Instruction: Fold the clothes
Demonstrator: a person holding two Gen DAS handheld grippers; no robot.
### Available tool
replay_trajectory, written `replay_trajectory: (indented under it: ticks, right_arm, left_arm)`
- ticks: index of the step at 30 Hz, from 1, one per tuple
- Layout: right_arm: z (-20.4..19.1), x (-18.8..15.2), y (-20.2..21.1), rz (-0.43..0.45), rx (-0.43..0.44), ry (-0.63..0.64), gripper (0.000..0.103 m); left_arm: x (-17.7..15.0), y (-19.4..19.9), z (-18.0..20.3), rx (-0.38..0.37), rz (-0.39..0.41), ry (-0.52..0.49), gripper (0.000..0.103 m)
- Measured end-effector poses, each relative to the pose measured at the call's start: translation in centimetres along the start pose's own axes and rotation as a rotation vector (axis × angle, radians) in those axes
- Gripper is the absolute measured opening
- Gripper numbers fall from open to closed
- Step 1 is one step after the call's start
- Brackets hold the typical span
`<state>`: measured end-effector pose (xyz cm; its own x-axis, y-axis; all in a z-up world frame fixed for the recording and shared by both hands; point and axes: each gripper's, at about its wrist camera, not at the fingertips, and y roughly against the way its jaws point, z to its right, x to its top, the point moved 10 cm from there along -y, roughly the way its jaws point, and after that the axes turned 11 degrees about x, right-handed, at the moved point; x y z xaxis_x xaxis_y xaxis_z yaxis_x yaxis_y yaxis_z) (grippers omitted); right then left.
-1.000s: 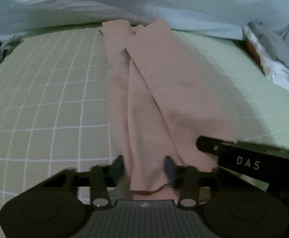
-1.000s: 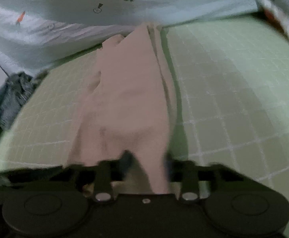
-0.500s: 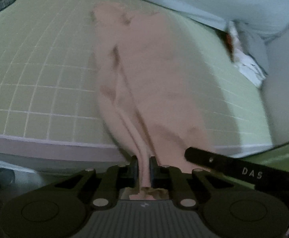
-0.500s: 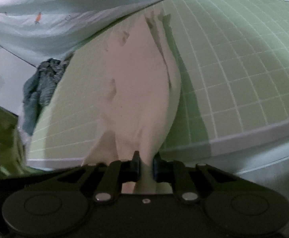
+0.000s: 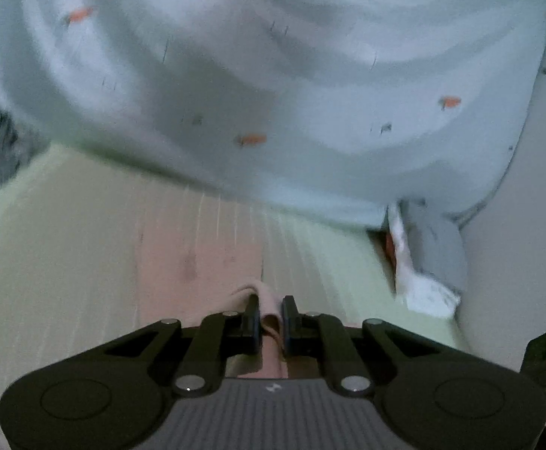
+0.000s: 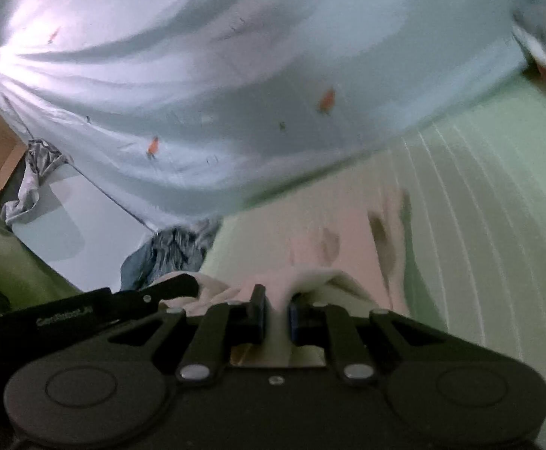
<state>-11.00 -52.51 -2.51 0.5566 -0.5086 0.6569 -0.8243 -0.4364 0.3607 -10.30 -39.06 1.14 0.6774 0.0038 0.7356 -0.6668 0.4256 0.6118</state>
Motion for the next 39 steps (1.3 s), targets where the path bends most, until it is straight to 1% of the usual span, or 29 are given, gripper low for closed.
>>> replay_trajectory:
  ticks: [2, 5, 11, 16, 20, 23, 25, 29, 33, 35, 36, 38, 39]
  right_arm:
    - [-0.5, 2.0, -1.0, 0.01, -0.006, 0.051, 0.013]
    - [-0.7, 4.1, -3.2, 0.011, -0.026, 0.113, 0.013]
    - [0.7, 6.3, -7.1, -0.016, -0.086, 0.172, 0.013]
    - [3.2, 6.4, -11.7, -0.081, -0.141, 0.188, 0.013]
    - [6.1, 4.9, -15.3, -0.143, -0.195, 0.188, 0.013]
    - [8.7, 3.2, -17.6, -0.198, -0.25, 0.167, 0.014]
    - [10.6, 1.8, -18.9, -0.232, -0.289, 0.14, 0.015]
    - [12.8, 0.4, -20.1, -0.252, -0.316, 0.08, 0.016]
    - [13.5, 1.2, -20.8, -0.281, -0.315, 0.019, 0.016]
    - [13.9, 1.9, -21.2, -0.291, -0.315, -0.028, 0.017]
    - [14.0, 2.2, -21.4, -0.296, -0.312, -0.046, 0.018]
    - [13.7, 3.3, -21.4, -0.291, -0.305, -0.057, 0.019]
    - [13.6, 3.8, -21.4, -0.278, -0.302, -0.055, 0.023]
  left_arm:
    - [1.8, -0.5, 0.3, 0.01, 0.03, 0.003, 0.012]
    - [3.4, -2.4, -0.4, 0.015, 0.026, 0.008, 0.012]
    - [6.4, -6.4, -2.0, 0.024, 0.01, 0.019, 0.012]
    - [5.9, -11.2, -4.5, 0.047, -0.054, 0.044, 0.012]
    - [4.4, -15.7, -6.4, 0.071, -0.135, 0.085, 0.012]
    - [2.4, -19.4, -7.8, 0.094, -0.218, 0.115, 0.012]
    - [1.1, -21.0, -8.6, 0.113, -0.261, 0.119, 0.012]
    - [-1.5, -23.9, -10.3, 0.153, -0.344, 0.124, 0.013]
    - [-1.4, -24.8, -11.2, 0.148, -0.369, 0.146, 0.014]
    - [-0.7, -24.8, -11.1, 0.149, -0.374, 0.142, 0.017]
    - [0.0, -24.7, -11.2, 0.147, -0.365, 0.148, 0.019]
    - [1.5, -24.5, -11.5, 0.142, -0.343, 0.164, 0.019]
    - [2.6, -24.3, -11.8, 0.139, -0.314, 0.179, 0.021]
